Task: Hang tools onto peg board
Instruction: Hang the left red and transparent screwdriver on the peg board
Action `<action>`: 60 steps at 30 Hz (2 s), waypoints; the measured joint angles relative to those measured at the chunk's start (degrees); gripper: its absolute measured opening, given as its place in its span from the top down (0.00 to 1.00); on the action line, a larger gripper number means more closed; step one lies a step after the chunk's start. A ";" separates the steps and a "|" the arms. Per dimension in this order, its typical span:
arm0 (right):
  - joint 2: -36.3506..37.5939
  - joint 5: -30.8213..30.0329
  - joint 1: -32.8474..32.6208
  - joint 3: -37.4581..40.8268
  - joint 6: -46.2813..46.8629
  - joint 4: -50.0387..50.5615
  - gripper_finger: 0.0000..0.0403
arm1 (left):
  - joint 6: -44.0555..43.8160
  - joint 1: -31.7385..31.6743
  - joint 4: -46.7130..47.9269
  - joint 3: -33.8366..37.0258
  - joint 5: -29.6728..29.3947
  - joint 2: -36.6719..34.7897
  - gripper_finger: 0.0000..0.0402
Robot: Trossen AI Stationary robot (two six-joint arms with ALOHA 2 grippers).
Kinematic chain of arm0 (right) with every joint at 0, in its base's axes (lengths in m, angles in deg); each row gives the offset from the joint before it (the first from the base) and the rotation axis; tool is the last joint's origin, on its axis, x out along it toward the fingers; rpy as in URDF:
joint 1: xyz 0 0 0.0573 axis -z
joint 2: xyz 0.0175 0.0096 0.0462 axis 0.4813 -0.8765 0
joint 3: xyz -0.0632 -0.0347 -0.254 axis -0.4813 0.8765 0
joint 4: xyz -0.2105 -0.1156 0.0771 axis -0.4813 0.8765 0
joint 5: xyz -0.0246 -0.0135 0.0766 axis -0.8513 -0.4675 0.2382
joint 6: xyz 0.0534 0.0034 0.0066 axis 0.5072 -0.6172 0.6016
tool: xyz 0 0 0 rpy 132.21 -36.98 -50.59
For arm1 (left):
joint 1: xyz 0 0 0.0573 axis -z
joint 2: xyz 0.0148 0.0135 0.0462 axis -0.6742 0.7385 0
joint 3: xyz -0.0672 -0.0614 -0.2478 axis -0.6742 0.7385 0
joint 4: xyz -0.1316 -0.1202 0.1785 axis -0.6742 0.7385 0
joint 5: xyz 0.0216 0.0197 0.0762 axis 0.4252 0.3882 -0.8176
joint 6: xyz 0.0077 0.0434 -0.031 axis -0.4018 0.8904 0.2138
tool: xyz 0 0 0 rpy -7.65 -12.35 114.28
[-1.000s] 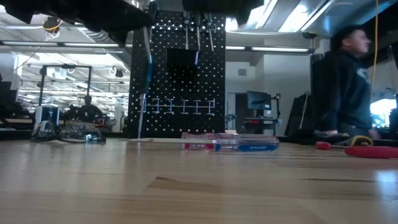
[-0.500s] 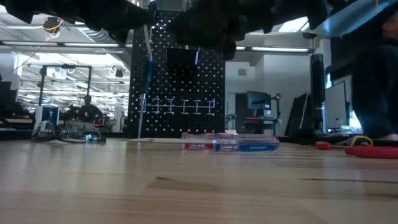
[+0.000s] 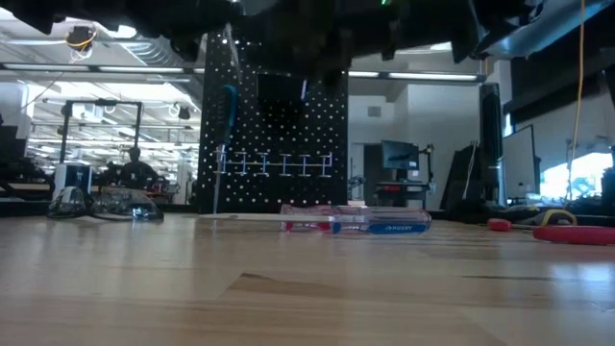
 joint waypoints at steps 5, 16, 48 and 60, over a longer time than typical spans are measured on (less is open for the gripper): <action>-3.63 -0.14 0.09 -2.90 -1.84 0.73 0.61 | 0.05 0.00 -1.08 0.00 0.41 0.05 0.97; -3.37 -0.20 -0.02 -3.26 -5.07 2.32 0.82 | -0.06 0.00 0.34 0.00 0.48 0.05 0.97; -3.33 -0.20 -0.02 -3.24 -5.08 2.34 0.98 | -3.65 0.02 2.25 -0.01 -0.44 -0.39 0.71; -3.30 -0.20 -0.02 -3.24 -5.22 2.29 0.99 | -5.34 0.02 18.68 -1.03 -0.42 -12.53 0.69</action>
